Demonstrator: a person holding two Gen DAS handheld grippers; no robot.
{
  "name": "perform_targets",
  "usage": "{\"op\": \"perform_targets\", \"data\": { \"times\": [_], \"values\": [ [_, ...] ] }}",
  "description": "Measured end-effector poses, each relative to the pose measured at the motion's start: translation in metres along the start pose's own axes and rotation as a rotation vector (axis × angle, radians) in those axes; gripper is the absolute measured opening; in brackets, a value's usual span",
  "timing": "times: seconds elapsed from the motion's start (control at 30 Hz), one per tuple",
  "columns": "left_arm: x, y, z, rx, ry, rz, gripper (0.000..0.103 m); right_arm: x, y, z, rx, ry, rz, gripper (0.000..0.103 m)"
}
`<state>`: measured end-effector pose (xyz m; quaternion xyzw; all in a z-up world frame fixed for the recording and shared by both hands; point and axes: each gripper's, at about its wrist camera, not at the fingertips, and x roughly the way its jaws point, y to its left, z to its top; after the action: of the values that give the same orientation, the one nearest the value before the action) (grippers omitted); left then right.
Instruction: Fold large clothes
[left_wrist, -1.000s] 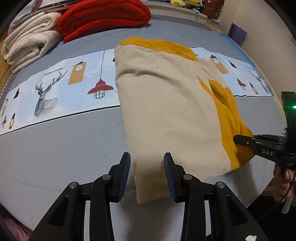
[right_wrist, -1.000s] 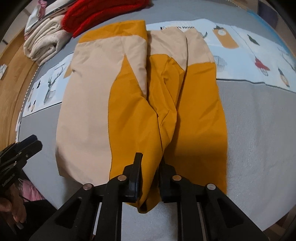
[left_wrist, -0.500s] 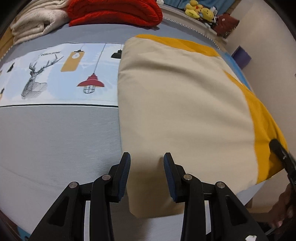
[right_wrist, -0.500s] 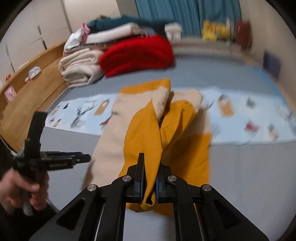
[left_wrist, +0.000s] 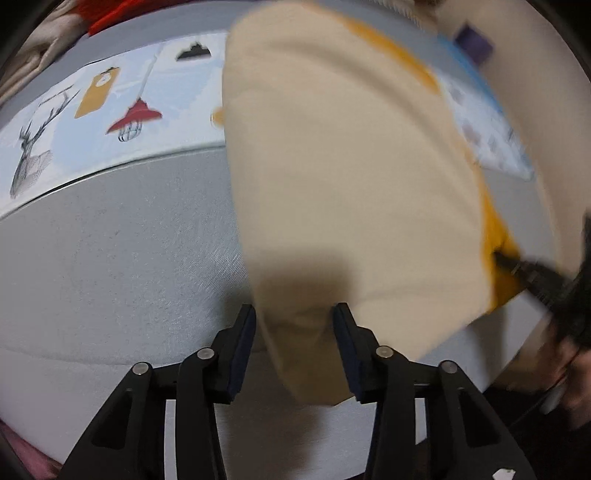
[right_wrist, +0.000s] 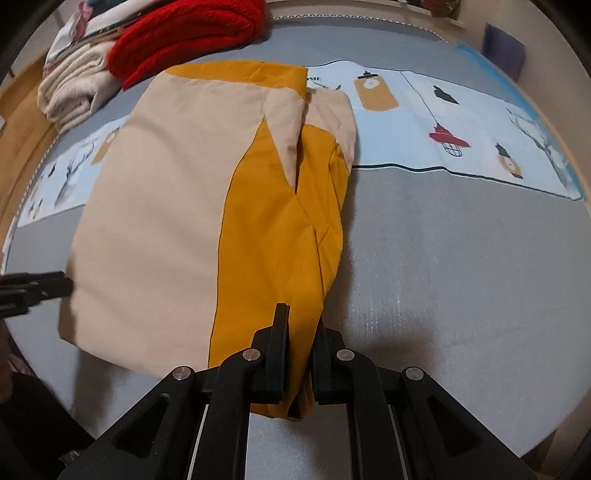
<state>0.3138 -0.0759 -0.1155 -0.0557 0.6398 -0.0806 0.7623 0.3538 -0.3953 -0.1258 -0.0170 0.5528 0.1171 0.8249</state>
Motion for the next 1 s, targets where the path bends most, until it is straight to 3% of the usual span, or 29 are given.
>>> {"op": "perform_targets", "data": {
  "times": [0.13, 0.2, 0.27, 0.33, 0.43, 0.47, 0.53, 0.6, 0.7, 0.73, 0.8, 0.87, 1.0],
  "values": [
    [0.002, -0.005, -0.006, 0.016, -0.017, 0.026, 0.045, 0.024, -0.008, -0.005, 0.032, 0.094, -0.008, 0.016],
    [-0.003, -0.01, -0.014, 0.039, -0.022, 0.041, 0.046, 0.031, -0.013, -0.008, 0.049, 0.12, -0.044, 0.037],
    [-0.005, -0.015, -0.027, 0.073, -0.007, 0.078, 0.063, 0.028, -0.02, -0.011, 0.091, 0.121, -0.061, 0.048],
    [-0.007, -0.018, -0.038, 0.099, -0.013, 0.13, 0.064, 0.026, -0.029, -0.019, 0.134, 0.141, -0.062, 0.049],
    [-0.045, -0.027, -0.049, 0.161, -0.169, 0.224, 0.066, 0.019, -0.037, -0.035, 0.15, 0.181, -0.131, 0.049],
    [-0.064, -0.03, -0.055, 0.169, -0.251, 0.227, 0.076, 0.011, -0.037, -0.04, 0.145, 0.181, -0.177, 0.049],
    [-0.098, -0.031, -0.073, 0.149, -0.402, 0.21, 0.093, -0.013, -0.038, -0.046, 0.141, 0.118, -0.237, 0.049],
    [-0.126, -0.032, -0.093, 0.113, -0.533, 0.202, 0.097, -0.051, -0.037, -0.049, 0.159, -0.02, -0.246, 0.049],
    [-0.148, -0.04, -0.124, 0.078, -0.636, 0.178, 0.1, -0.124, -0.024, -0.068, 0.18, -0.283, -0.214, 0.053],
    [-0.151, -0.043, -0.136, 0.068, -0.655, 0.173, 0.101, -0.141, -0.018, -0.075, 0.173, -0.345, -0.203, 0.055],
    [-0.153, -0.05, -0.158, 0.049, -0.68, 0.153, 0.101, -0.179, 0.003, -0.107, 0.138, -0.491, -0.186, 0.074],
    [-0.152, -0.058, -0.18, 0.033, -0.691, 0.112, 0.101, -0.201, 0.027, -0.139, 0.107, -0.562, -0.196, 0.084],
    [-0.145, -0.07, -0.213, 0.016, -0.661, 0.112, 0.101, -0.215, 0.055, -0.179, 0.118, -0.568, -0.196, 0.088]
  ]
}}
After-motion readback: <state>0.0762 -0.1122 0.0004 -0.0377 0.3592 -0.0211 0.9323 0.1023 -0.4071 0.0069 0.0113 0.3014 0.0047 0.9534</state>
